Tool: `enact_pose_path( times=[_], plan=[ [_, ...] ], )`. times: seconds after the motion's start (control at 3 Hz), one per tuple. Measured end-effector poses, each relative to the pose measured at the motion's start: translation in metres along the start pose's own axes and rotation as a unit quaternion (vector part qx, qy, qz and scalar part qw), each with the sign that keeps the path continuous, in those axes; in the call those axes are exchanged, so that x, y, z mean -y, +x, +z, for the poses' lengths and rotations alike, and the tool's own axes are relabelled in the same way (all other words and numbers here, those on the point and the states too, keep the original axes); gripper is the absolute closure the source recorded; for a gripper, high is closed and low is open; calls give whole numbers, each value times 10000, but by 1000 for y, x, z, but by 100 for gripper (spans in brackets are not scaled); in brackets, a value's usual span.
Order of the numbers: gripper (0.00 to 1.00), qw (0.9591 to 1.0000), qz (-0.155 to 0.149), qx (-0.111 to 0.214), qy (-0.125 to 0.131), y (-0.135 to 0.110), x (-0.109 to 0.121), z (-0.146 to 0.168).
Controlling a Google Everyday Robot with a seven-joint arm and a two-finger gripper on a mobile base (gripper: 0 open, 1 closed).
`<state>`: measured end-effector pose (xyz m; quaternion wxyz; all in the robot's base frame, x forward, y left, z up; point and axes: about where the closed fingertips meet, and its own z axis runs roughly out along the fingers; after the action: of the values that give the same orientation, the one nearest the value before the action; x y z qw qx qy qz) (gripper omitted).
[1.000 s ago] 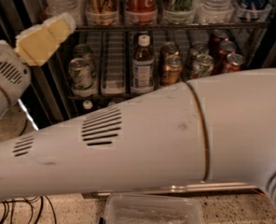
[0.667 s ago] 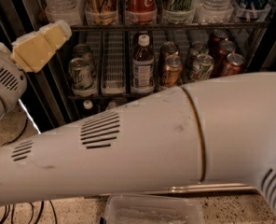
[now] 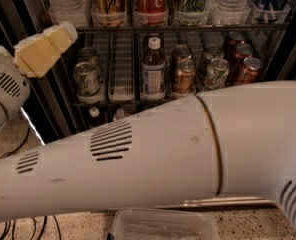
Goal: Pick water bottle from top shelf of fridge
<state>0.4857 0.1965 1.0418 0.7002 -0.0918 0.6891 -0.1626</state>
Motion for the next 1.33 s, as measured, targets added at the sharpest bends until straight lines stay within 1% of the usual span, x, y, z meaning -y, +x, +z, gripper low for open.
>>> enact_pose_path(
  times=[0.33, 0.67, 1.0, 1.33],
  plan=[
    [0, 10000, -72, -3, 27, 2, 4, -2],
    [0, 9985, -457, -75, 294, 1, 39, -25],
    [0, 9938, -788, -124, 771, -5, 85, -45],
    [0, 9914, -834, -116, 999, -12, 107, -53]
  ],
)
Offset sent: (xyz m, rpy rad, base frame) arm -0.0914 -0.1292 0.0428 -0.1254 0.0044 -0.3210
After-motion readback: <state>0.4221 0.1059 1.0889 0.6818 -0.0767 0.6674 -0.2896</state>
